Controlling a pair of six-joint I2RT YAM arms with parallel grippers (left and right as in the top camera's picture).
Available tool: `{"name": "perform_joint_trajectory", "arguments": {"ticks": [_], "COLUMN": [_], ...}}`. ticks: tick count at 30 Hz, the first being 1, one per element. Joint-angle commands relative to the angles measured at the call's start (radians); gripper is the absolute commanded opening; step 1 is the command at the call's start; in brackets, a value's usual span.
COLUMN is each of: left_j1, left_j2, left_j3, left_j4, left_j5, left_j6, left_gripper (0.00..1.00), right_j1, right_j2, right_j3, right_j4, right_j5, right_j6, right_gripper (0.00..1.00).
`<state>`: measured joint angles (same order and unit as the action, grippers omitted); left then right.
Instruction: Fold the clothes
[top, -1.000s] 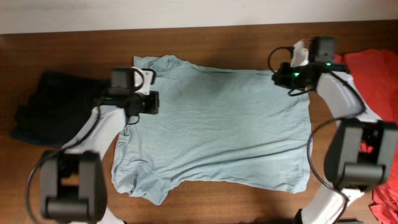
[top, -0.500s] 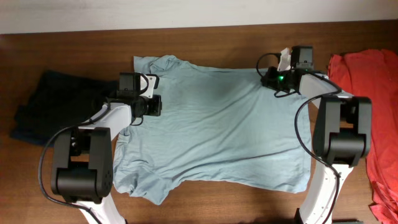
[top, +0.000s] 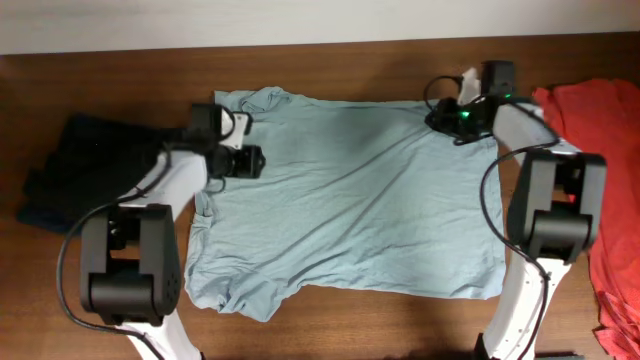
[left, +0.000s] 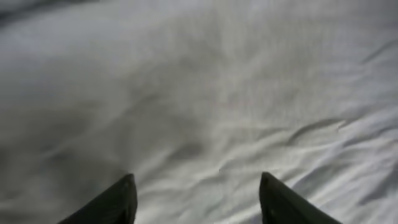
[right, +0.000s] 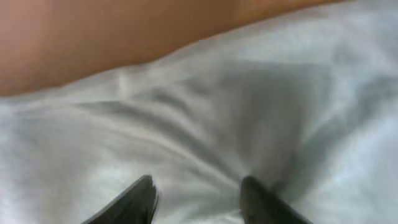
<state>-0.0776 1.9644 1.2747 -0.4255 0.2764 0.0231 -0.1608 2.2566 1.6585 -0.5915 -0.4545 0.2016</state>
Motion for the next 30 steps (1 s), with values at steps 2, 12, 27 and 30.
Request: {"name": "perform_joint_trajectory", "arguments": {"ticks": [2,12,27,30], "left_j1": [0.065,0.071,0.072,0.077], "left_j2": [0.004,0.024,0.156,0.156], "left_j3": [0.157,0.09,0.071,0.074], "left_j4": [-0.09,-0.185,-0.089,-0.05], "left_j5": [-0.03,-0.034,-0.152,-0.239], "left_j6": [0.061,0.196,0.214,0.213], "left_gripper": [0.57,0.44,0.36,0.35], "right_j1": [-0.079,-0.078,-0.063,-0.086], "right_j2": [-0.148,-0.255,-0.254,-0.255], "right_j3": [0.098,-0.039,-0.491,-0.491], "right_j4": [-0.208,-0.682,-0.177,-0.239], "right_j5": [-0.043,0.174,0.373,0.588], "right_j6": [-0.071,-0.074,0.044,0.167], "right_gripper": [0.53,0.53,0.04,0.04]}}
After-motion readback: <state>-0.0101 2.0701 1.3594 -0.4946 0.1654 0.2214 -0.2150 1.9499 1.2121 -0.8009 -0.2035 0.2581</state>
